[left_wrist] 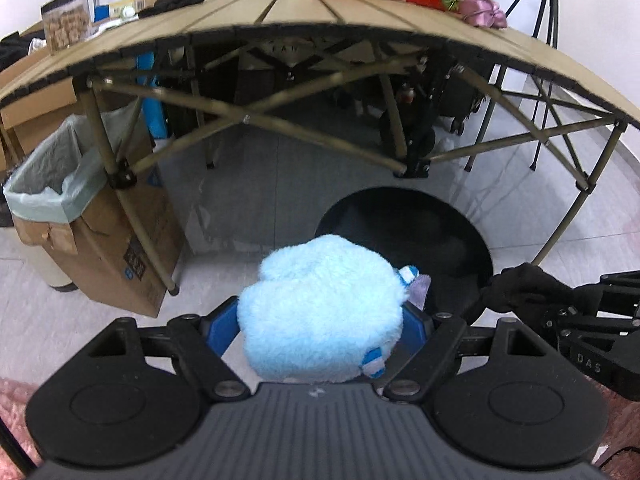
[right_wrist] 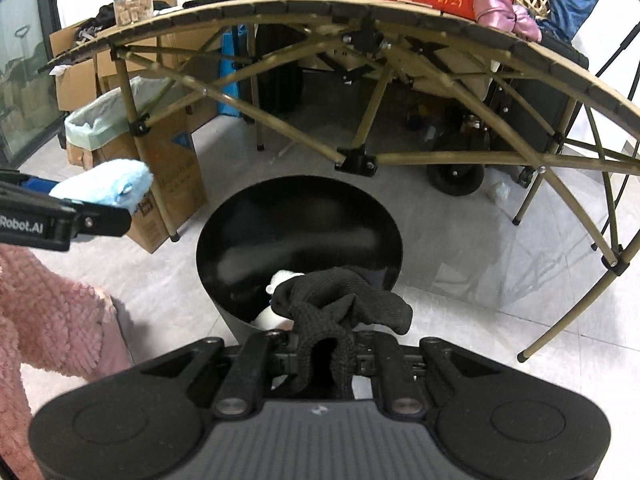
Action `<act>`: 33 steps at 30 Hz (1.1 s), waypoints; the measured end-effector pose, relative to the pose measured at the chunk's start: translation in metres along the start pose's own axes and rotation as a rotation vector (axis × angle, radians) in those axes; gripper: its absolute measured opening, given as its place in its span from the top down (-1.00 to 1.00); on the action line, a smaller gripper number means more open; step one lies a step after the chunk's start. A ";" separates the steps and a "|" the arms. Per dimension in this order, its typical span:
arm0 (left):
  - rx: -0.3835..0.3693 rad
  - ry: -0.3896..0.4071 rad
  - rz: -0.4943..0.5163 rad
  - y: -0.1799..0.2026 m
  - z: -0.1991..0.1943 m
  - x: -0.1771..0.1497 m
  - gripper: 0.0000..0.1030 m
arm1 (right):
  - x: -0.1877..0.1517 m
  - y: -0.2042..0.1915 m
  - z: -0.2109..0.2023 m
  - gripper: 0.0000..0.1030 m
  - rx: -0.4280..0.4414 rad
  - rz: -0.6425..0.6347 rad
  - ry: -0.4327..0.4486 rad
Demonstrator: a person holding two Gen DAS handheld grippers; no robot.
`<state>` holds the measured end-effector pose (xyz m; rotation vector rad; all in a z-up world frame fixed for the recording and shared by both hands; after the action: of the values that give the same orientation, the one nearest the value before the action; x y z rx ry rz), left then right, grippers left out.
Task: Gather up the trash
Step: 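Carry the blue plush and black sock off the table over the black bin, then open the right gripper to drop the black sock into the bin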
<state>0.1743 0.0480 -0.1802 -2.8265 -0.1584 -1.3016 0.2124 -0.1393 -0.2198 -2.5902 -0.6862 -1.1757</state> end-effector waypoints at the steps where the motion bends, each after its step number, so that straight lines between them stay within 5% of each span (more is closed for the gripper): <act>1: 0.002 -0.005 -0.002 -0.001 0.002 -0.001 -0.55 | 0.001 0.000 0.002 0.77 0.003 0.002 -0.002; 33: 0.113 -0.095 -0.036 -0.017 0.049 -0.011 -0.55 | 0.051 -0.016 0.076 0.76 0.029 -0.029 0.072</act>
<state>0.2026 0.0670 -0.2205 -2.8027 -0.2777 -1.1259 0.2830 -0.0801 -0.2313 -2.5094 -0.7222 -1.2513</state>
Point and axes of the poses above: each gripper's, at about its wrist camera, not at the fingertips, and z roughly the way its jaws point, y to its right, x to its top, the point moved 2 cm from there along z, roughly the way its jaws point, and after that the axes turned 10 degrees about y, right-handed, at the moved point
